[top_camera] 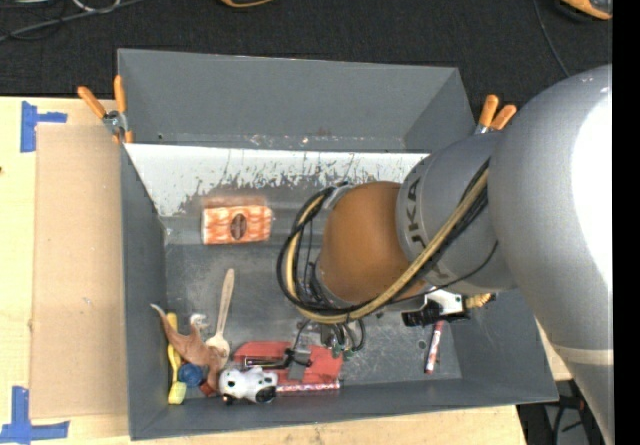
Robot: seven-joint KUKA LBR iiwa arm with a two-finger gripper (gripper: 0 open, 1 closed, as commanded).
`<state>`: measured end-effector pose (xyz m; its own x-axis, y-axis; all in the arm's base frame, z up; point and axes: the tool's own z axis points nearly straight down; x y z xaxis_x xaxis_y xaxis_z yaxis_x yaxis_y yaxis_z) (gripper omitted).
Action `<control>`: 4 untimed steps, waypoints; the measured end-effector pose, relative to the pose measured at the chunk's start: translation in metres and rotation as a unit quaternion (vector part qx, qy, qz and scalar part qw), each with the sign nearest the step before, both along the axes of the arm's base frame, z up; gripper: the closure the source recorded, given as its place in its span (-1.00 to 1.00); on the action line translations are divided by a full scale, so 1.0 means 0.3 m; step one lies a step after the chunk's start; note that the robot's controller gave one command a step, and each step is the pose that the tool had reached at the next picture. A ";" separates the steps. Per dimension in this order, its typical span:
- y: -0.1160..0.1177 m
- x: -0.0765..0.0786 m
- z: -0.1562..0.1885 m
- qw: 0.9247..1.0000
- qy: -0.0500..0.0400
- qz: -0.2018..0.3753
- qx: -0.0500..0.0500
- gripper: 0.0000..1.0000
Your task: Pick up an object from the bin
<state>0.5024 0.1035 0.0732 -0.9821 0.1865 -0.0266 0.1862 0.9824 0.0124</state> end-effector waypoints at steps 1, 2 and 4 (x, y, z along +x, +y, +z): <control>0.007 -0.010 0.005 1.000 0.008 0.001 0.001 1.00; 0.007 -0.012 0.005 1.000 0.007 0.000 0.001 1.00; -0.002 -0.050 0.105 1.000 0.000 0.011 0.002 1.00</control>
Offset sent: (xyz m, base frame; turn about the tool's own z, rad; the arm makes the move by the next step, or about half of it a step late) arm 0.0000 0.0000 0.0000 0.0000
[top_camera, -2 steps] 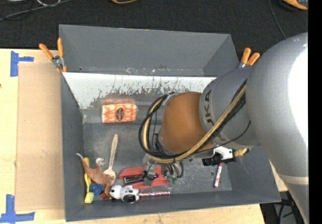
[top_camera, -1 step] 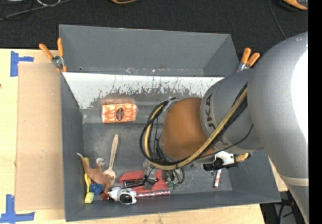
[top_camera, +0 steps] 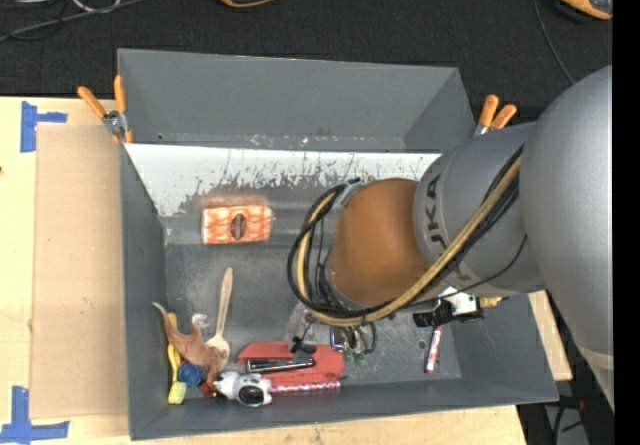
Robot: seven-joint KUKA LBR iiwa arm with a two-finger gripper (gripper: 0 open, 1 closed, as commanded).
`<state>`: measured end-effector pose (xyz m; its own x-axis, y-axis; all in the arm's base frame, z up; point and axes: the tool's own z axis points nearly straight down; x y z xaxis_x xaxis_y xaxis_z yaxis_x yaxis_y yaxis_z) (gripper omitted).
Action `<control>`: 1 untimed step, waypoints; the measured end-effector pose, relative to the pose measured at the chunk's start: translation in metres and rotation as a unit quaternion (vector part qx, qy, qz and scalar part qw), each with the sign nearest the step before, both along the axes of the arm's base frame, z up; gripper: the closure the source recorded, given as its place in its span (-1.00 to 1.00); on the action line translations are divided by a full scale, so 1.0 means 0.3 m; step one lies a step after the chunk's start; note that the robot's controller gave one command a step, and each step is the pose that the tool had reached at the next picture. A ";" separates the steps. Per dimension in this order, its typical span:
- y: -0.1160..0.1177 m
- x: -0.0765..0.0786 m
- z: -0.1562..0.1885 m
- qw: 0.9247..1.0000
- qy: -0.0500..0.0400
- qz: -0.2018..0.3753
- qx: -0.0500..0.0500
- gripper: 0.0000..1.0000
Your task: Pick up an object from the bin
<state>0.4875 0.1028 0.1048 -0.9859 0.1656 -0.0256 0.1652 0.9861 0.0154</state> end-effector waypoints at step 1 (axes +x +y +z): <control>0.052 -0.050 0.037 0.995 0.004 0.100 -0.003 -1.00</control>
Offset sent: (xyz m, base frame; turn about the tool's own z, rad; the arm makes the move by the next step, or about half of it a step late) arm 0.0000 0.0000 0.0000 0.0000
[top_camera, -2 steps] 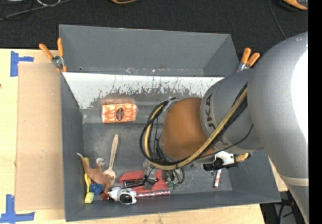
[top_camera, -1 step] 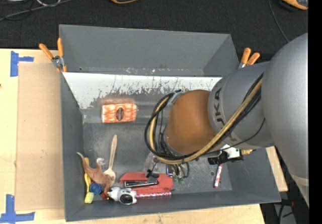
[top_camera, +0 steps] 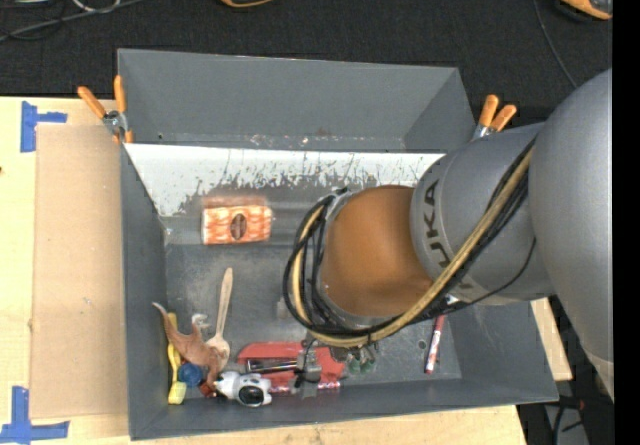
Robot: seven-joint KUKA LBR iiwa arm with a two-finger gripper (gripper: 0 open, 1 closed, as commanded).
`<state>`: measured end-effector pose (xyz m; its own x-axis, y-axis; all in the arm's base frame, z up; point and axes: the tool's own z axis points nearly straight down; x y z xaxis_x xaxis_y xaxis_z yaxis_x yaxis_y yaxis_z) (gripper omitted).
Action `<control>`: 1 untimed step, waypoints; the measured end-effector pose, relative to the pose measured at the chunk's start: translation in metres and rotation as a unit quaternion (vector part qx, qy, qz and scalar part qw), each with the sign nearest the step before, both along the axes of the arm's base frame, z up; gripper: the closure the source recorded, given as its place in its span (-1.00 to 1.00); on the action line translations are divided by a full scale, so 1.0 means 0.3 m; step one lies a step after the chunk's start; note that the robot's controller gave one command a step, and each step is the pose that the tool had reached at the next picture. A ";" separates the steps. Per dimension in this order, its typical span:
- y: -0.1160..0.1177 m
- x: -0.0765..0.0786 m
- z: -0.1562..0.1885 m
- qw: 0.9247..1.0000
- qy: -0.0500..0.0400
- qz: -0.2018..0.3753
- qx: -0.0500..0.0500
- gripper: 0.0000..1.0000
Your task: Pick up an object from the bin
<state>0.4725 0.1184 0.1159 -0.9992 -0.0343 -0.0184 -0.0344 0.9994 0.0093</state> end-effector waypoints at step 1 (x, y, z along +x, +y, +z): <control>-0.001 0.000 0.000 1.000 0.000 0.000 0.000 -1.00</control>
Offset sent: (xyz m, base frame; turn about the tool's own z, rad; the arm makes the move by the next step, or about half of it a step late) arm 0.0263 -0.0355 -0.0372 -0.1287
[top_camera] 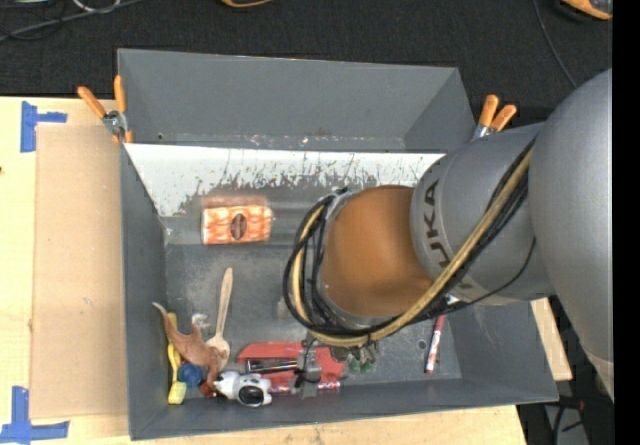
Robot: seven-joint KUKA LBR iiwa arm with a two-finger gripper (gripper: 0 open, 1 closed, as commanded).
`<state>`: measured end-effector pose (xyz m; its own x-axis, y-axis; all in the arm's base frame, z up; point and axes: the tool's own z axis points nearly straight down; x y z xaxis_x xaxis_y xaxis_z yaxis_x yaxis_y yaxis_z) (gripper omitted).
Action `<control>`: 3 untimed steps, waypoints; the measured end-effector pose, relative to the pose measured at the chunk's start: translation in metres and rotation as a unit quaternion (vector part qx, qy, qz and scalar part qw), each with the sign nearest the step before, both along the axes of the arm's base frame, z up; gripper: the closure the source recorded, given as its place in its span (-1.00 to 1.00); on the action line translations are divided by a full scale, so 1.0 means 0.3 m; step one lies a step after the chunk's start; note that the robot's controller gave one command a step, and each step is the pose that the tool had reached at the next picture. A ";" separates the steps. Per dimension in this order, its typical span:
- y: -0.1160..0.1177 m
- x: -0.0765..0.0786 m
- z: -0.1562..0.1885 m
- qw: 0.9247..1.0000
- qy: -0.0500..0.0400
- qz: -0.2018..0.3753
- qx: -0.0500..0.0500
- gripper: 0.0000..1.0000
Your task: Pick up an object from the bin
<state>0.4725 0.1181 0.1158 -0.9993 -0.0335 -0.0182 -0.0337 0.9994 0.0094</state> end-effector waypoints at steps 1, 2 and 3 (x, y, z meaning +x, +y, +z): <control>-0.083 0.061 -0.092 0.999 0.001 0.048 -0.001 -1.00; -0.123 0.013 -0.086 0.997 0.002 -0.073 0.002 -1.00; -0.106 0.013 -0.120 1.000 0.002 -0.031 0.000 -1.00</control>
Offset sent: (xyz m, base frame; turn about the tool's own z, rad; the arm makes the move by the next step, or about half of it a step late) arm -0.0022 -0.0417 -0.0229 0.2007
